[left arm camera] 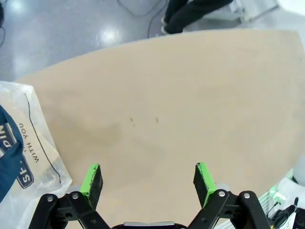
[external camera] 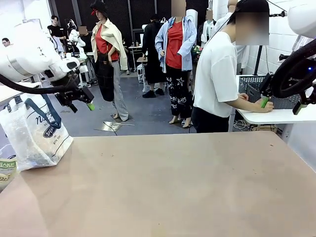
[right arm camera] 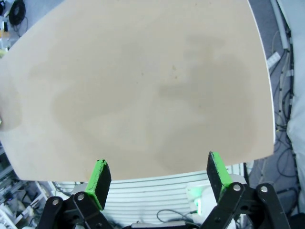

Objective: Transfer purchased items from the store into the shopping bag.
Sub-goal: Move the Reusable shopping bag to the right side of the table.

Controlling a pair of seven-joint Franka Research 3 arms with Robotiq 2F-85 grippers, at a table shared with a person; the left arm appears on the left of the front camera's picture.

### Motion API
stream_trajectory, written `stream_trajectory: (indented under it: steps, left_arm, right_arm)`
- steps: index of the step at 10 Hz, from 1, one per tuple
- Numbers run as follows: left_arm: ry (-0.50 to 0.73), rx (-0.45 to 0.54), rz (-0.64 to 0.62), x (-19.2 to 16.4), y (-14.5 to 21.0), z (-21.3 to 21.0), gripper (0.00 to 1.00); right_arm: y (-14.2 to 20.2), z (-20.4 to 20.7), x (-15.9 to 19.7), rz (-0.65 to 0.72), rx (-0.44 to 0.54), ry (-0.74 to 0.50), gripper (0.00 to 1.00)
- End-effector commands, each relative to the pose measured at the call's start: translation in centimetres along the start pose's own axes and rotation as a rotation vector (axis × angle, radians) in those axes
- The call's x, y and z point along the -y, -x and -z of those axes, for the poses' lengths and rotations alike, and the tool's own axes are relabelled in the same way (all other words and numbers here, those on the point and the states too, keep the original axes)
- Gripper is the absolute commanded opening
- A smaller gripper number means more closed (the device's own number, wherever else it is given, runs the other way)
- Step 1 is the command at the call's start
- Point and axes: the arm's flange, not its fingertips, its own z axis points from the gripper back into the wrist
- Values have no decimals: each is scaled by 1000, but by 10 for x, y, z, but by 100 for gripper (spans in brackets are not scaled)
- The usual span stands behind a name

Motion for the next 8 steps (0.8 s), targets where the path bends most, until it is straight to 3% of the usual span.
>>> stream_trajectory:
  steps: [1, 2, 8]
  left_arm:
    - [-34, -83, 10, -20, -3, -3, 100]
    - [0, 0, 0, 0, 0, 0, 100]
    - [0, 0, 0, 0, 0, 0, 100]
  right_arm:
    - [0, -1, 1, 0, -7, 21, 100]
    - [0, -1, 1, 0, -7, 21, 100]
    - [0, -1, 1, 0, -7, 21, 100]
